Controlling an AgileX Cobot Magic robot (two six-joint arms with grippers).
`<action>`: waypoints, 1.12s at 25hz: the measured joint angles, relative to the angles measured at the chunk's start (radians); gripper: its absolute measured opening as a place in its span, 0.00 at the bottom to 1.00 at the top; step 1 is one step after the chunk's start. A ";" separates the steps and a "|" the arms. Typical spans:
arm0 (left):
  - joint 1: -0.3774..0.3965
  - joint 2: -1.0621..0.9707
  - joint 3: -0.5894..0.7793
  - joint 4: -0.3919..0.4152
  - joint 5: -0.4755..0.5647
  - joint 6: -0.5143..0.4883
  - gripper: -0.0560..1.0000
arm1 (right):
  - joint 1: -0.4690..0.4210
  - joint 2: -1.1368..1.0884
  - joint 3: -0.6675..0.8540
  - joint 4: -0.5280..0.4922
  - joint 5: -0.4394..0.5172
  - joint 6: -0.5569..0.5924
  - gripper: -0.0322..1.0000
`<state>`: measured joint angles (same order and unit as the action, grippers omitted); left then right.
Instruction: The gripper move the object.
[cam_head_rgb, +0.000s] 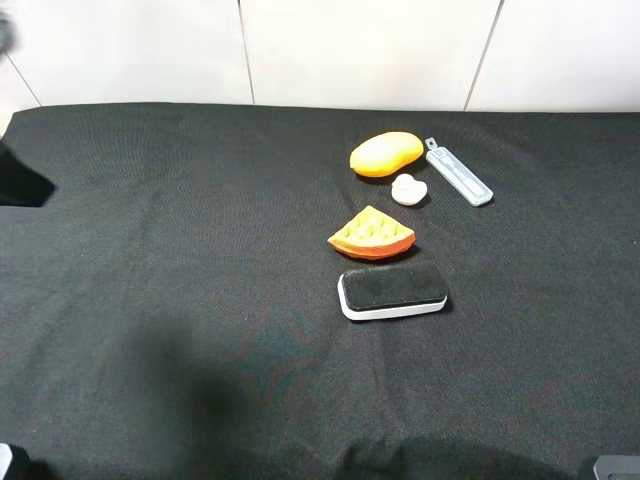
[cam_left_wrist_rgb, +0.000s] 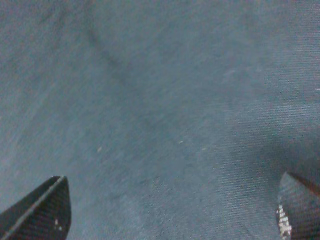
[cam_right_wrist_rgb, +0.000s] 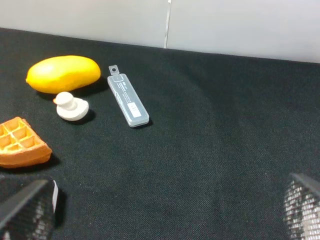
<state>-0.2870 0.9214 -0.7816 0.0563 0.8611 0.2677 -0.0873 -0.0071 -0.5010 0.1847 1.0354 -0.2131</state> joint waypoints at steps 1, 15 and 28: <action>0.024 -0.047 0.022 0.000 -0.007 -0.019 0.86 | 0.000 0.000 0.000 0.000 0.000 0.000 0.70; 0.199 -0.660 0.159 0.000 0.154 -0.115 0.86 | 0.000 0.000 0.000 0.000 -0.001 0.000 0.70; 0.267 -0.901 0.294 -0.009 0.199 -0.145 0.86 | 0.000 0.000 0.000 0.000 0.000 0.000 0.70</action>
<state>-0.0201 0.0204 -0.4874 0.0469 1.0599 0.1227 -0.0873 -0.0071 -0.5010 0.1847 1.0355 -0.2131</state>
